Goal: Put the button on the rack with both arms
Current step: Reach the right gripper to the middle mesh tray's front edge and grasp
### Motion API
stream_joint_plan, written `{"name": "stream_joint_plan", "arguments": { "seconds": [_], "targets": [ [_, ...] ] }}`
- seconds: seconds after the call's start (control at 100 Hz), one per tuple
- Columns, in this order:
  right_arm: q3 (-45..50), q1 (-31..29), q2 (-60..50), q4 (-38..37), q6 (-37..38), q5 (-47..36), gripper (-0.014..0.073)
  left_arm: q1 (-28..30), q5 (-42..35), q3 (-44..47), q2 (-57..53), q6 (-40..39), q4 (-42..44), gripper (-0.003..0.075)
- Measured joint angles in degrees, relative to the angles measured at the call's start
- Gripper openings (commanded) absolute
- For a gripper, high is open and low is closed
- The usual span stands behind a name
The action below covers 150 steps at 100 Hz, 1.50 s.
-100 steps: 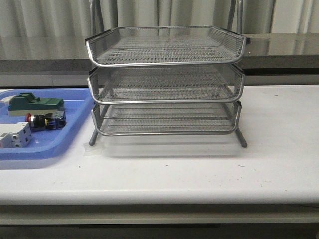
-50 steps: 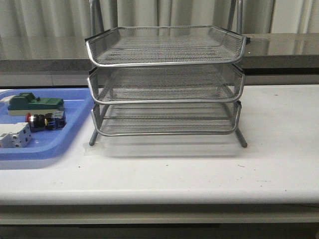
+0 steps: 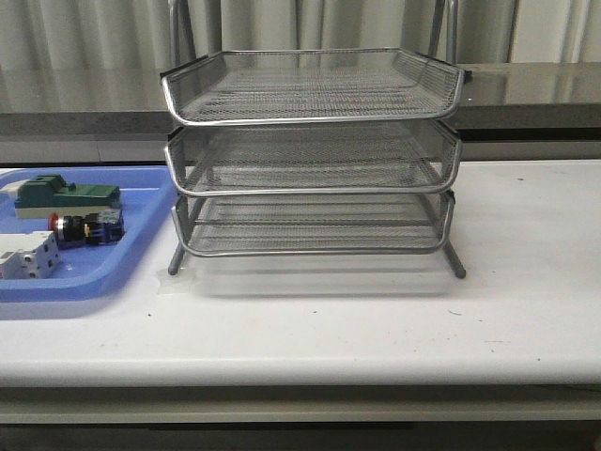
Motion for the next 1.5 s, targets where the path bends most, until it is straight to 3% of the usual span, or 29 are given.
{"name": "stream_joint_plan", "arguments": {
  "seconds": [0.18,0.35,0.63,0.69,0.89,1.5],
  "targets": [
    [0.0,0.0,5.6,6.8,-2.9,-2.1,0.0344,0.0,0.0,0.0,0.0,0.0,0.0,-0.002],
    [0.0,0.0,11.2,20.3,-12.9,-3.2,0.0266,0.0,0.0,0.0,0.0,0.0,0.0,-0.002],
    [-0.1,0.0,19.4,54.1,-45.0,1.8,0.0267,0.0,0.0,0.0,0.0,0.0,0.0,-0.002],
    [-0.2,0.0,21.4,58.5,-53.3,3.6,0.0267,0.0,0.0,0.0,0.0,0.0,0.0,-0.002],
    [-2.0,0.0,27.8,61.6,-60.4,6.9,0.0267,0.0,0.0,0.0,0.0,0.0,0.0,-0.002],
    [-10.6,0.0,38.3,62.1,-61.2,10.2,0.0267,0.0,0.0,0.0,0.0,0.0,0.0,-0.002]
  ]
}}
